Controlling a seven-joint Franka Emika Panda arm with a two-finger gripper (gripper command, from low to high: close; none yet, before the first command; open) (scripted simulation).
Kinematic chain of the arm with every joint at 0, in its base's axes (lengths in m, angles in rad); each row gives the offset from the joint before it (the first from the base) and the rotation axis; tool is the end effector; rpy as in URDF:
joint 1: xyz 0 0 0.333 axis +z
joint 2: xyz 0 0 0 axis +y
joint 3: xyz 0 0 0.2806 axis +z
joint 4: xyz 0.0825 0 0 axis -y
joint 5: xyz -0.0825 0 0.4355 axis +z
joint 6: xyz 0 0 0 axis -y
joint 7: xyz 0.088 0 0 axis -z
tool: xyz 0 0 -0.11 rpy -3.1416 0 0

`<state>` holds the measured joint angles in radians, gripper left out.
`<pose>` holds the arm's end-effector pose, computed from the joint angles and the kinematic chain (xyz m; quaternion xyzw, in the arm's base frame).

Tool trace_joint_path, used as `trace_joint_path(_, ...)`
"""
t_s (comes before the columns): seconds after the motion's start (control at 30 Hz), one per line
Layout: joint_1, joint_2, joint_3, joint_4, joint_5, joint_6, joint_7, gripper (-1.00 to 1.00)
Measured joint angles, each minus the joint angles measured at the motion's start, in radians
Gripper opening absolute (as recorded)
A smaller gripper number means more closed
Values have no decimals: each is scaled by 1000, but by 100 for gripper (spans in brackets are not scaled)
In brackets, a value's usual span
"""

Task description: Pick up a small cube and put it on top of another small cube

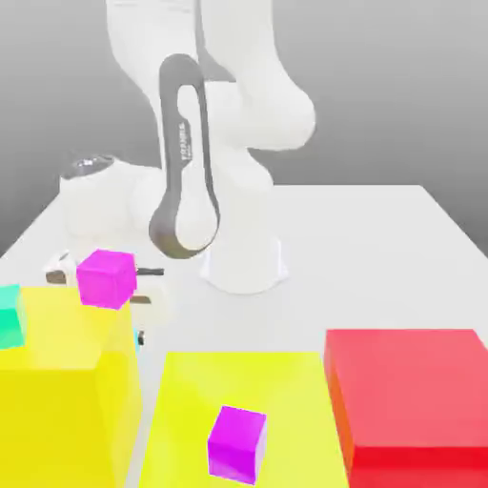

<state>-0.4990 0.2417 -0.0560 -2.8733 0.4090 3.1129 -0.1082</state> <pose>0.2543 -0.2013 0.0428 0.9102 -0.4141 0.0002 0.0010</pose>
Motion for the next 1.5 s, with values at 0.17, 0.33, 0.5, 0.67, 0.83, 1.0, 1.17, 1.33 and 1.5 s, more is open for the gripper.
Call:
trace_joint_path(0.17,-23,14,24,3,2,11,-2,-100)
trace_joint_path(0.33,102,-117,-148,-30,-181,-90,136,-100)
trace_joint_path(0.5,58,-266,-195,-63,-423,-227,295,-100)
trace_joint_path(0.67,122,-270,-189,-62,-267,-355,117,-100)
trace_joint_path(0.83,201,-271,-175,-58,-73,-484,-88,-100)
trace_joint_path(1.0,293,-283,-150,-53,113,-604,-274,-100)
trace_joint_path(1.17,394,-322,-102,-30,266,-704,-399,-100)
trace_joint_path(1.33,460,-344,-52,102,302,-824,-453,-100)
trace_joint_path(1.5,439,-334,-58,278,172,-897,-388,-100)
